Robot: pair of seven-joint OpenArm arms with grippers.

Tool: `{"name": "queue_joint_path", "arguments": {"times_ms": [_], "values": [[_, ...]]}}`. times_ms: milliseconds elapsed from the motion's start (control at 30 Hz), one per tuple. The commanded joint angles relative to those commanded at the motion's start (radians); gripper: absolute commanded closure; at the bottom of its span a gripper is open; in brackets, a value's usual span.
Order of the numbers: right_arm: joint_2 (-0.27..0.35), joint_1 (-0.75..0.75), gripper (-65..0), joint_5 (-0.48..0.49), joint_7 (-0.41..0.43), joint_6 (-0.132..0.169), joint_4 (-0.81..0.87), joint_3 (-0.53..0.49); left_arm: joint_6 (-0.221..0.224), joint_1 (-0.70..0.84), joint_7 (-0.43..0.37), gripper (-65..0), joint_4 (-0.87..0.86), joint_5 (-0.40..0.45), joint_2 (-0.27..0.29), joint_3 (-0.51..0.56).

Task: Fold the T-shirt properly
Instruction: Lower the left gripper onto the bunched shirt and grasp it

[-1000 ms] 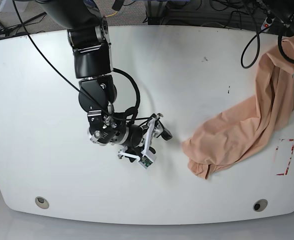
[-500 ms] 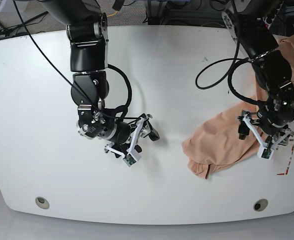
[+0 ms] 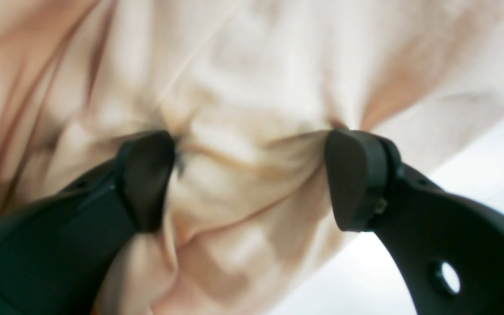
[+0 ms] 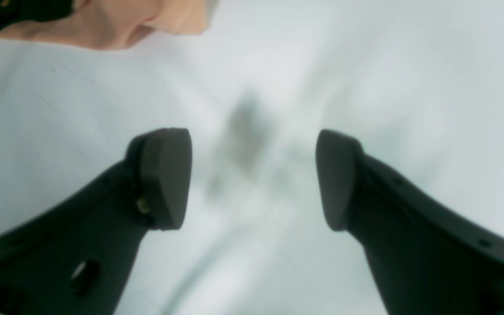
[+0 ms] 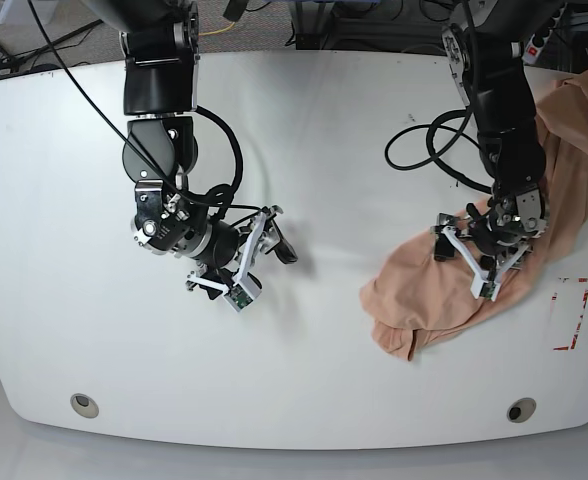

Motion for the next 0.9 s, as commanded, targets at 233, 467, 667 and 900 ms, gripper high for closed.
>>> {"name": "queue_joint_path", "arguments": {"times_ms": [233,467,667,900], "values": [[0.014,0.006,-43.0,0.124,-0.132,0.0,0.026,0.141,-0.091,0.086,0.038,-51.1,0.109,0.005,0.074,0.077],[0.075,0.028,-43.0,0.236,-0.242,0.0,0.025,0.187,-0.183,0.175,0.123,-51.1,0.276,0.003,0.114,0.14],[0.086,0.0,-43.0,0.351,-0.341,0.0,0.023,0.187,-0.183,0.249,0.132,-51.1,0.41,0.0,0.112,0.218],[0.048,-0.072,-43.0,0.407,-0.354,0.0,0.023,0.181,-0.183,0.27,0.135,-51.1,0.512,0.0,0.11,0.215]]}}
